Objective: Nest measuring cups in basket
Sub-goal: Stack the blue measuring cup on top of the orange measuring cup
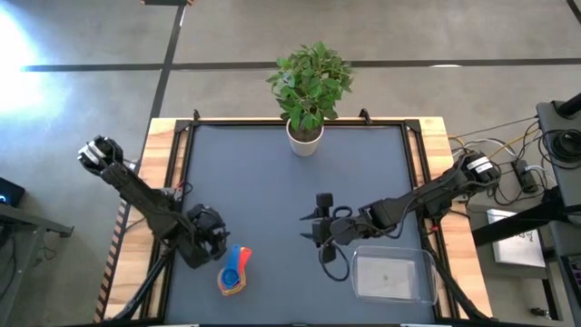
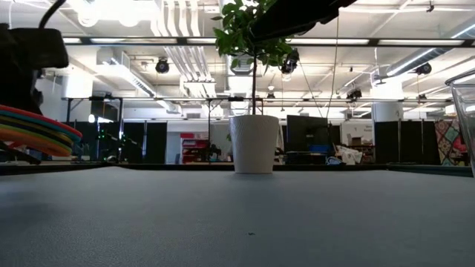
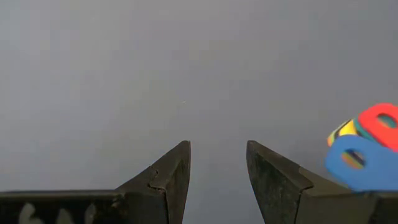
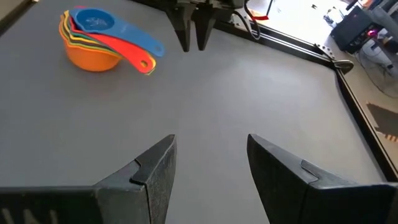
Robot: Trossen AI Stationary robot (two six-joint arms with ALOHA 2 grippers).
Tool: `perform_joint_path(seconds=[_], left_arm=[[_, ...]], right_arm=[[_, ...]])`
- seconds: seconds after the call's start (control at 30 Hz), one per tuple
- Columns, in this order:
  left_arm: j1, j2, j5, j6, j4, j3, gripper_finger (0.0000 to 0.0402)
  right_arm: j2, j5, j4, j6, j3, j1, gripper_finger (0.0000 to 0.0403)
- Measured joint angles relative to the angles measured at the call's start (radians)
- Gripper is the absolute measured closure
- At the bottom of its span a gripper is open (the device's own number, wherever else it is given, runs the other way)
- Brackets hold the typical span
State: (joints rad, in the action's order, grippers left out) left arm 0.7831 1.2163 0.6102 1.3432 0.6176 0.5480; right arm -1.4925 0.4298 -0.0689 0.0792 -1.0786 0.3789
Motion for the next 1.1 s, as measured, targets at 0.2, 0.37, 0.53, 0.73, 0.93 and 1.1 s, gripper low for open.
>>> perform_joint_path(seconds=[0.2,0.37,0.53,0.73,0.93,1.1], left_arm=[[-0.039,0.0,-0.074,-0.052,-0.042,-0.001,0.0263],[-0.058,0.021,-0.183,-0.033,-0.052,-0.001,0.0263],[-0.072,0.063,-0.24,-0.126,-0.199,0.007,0.0263],[-0.087,0.135,-0.262,-0.237,-0.313,0.013,0.0263],[-0.118,0.199,-0.326,-0.33,-0.368,0.013,0.0263],[-0.157,0.235,-0.393,-0.456,-0.467,0.013,0.0272]], right_arm=[[0.0,0.0,0.0,0.001,-0.005,0.0,0.0216],[0.0,0.0,0.0,0.0,-0.006,0.0,0.0216],[0.0,0.0,0.001,0.008,-0.006,0.0,0.0216],[0.0,0.018,0.007,0.01,-0.006,0.0,0.0216],[0.0,0.018,0.009,0.009,-0.006,0.0,0.0216],[0.0,0.018,0.047,0.014,-0.007,0.0,0.0216]])
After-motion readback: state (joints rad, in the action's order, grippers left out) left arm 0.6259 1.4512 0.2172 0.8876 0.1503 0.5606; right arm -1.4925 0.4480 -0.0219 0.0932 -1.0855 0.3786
